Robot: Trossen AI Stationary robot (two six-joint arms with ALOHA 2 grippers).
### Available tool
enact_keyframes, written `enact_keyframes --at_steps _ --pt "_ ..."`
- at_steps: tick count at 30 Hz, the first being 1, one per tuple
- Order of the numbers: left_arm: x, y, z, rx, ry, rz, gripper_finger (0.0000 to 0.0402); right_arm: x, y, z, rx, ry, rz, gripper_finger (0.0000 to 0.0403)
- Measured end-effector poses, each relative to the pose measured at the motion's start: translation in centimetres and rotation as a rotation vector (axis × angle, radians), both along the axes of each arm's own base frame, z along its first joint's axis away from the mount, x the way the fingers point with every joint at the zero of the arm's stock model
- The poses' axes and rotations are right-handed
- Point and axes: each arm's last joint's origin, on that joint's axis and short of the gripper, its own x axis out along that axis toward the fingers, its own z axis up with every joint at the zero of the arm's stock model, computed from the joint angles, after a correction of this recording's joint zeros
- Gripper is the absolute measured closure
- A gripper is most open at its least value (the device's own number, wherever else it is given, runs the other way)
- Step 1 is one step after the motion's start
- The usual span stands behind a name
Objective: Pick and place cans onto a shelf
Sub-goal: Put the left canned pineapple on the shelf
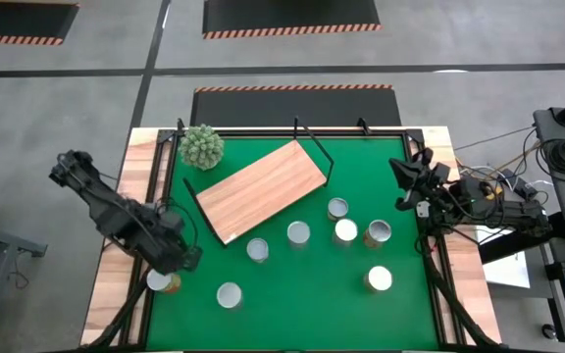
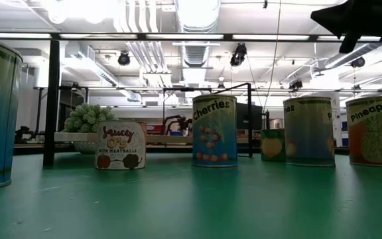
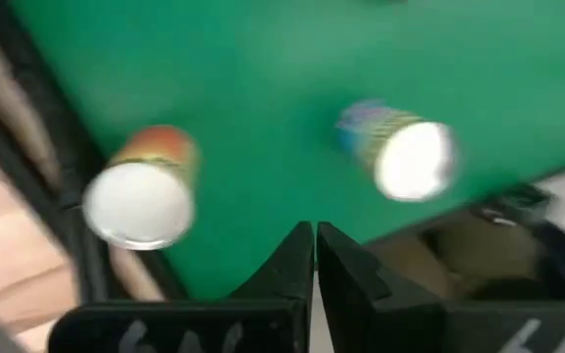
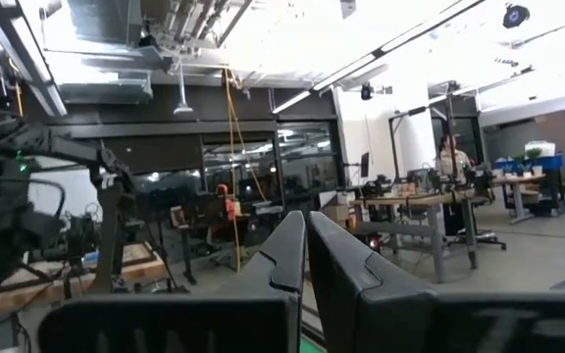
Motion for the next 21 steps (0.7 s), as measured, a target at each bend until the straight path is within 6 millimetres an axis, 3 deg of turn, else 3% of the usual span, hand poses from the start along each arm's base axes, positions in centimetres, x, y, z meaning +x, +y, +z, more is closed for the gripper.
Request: enact_keyframes --at_steps 8,17,21 --pt "-2.2 -1.8 -4.0 0.013 0.272 0.079 0.0402 0.0 0.0 0.0 0.020 -0.015 0.012 0.0394" --pt "-3.9 -2.7 -7.0 0.074 0.340 0.181 0.0400 0.0 0.0 0.1 0.020 -0.016 0.012 0.0394" --pt "-3.7 -2.9 -8.2 0.052 0.322 0.171 0.0373 0.0 0.0 0.1 0.020 -0.015 0.011 0.0394"
